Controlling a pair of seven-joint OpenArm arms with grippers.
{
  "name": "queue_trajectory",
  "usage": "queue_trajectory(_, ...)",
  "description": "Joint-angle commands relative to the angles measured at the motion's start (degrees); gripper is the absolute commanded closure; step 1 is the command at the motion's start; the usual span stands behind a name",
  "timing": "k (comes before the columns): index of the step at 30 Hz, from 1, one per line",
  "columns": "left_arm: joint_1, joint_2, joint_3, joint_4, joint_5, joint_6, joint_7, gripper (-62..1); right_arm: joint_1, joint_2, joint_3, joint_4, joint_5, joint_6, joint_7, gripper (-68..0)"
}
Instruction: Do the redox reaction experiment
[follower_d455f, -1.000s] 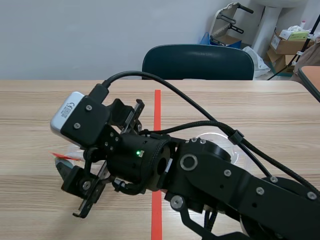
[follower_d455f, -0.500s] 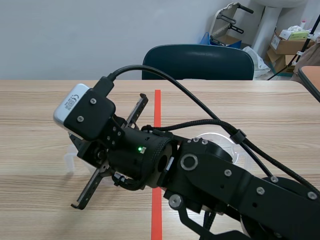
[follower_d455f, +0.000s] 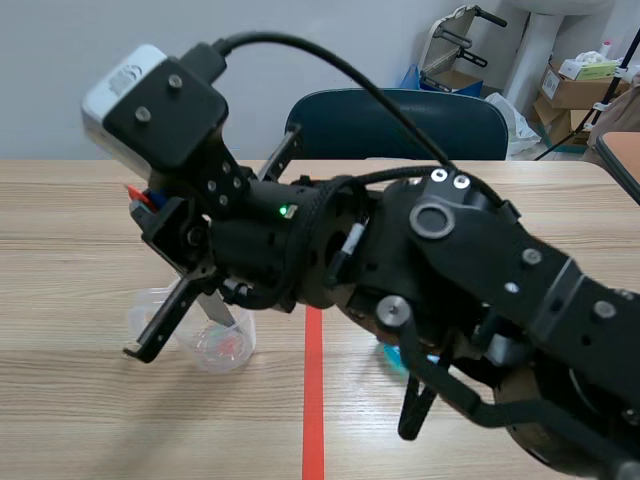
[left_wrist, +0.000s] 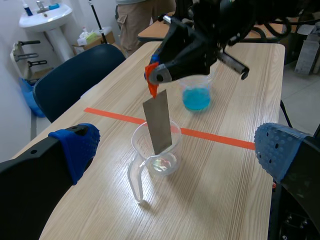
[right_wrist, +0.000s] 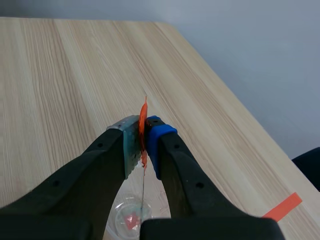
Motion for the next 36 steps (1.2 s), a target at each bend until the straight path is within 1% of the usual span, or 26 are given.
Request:
queue_trajectory(1,-0.3,1.0,-0.4,0.2,-1.0,-0.1,-1.0,-62.3,0.9,0.0,0.7,2.8,0.6,-0.2,-0.7,-0.9)
queue_trajectory(3,-0.3,1.1,-0.4,0.2,-1.0,-0.1,-0.5,-62.3,0.9,0.0,1.7,5.5,1.5,-0.2,-2.9,-0.9)
queue_trajectory(6,-0.3,1.1,-0.4,0.2,-1.0,0.0,-0.2,-62.3,0.9,-0.1,2.6,9.3,1.6,-0.2,-5.4,-0.9)
queue_trajectory(8,-0.3,1.1,-0.4,0.2,-1.0,0.0,-0.2,-62.3,0.9,-0.3,3.3,11.3,2.2,0.3,-6.8,-0.9)
queue_trajectory(10,-0.3,1.0,-0.4,0.2,-1.0,0.0,-0.2,-62.3,0.9,-0.4,4.0,13.0,3.9,1.3,-8.0,-0.9)
queue_trajectory(11,-0.3,1.0,-0.4,0.2,-1.0,0.0,-0.2,-62.3,1.0,-0.6,4.3,13.6,4.8,1.7,-8.7,-0.9)
queue_trajectory(15,-0.3,1.1,-0.4,0.2,-1.0,0.0,-0.2,-62.3,2.5,-1.6,5.0,14.6,7.5,1.7,-11.6,-0.9)
queue_trajectory(18,-0.3,1.0,-0.4,0.2,-1.0,0.0,-0.1,-62.3,3.9,-2.1,5.0,14.6,8.5,1.7,-13.0,-1.0)
queue_trajectory(21,-0.3,1.0,-0.4,0.2,-1.0,0.0,-0.1,-62.3,4.2,-2.1,5.0,14.6,9.3,1.7,-13.6,-1.0)
queue_trajectory(36,-0.3,1.0,-0.4,0.2,-1.0,0.0,-0.1,-62.3,4.2,-2.1,5.0,14.6,9.3,1.7,-13.8,-1.0)
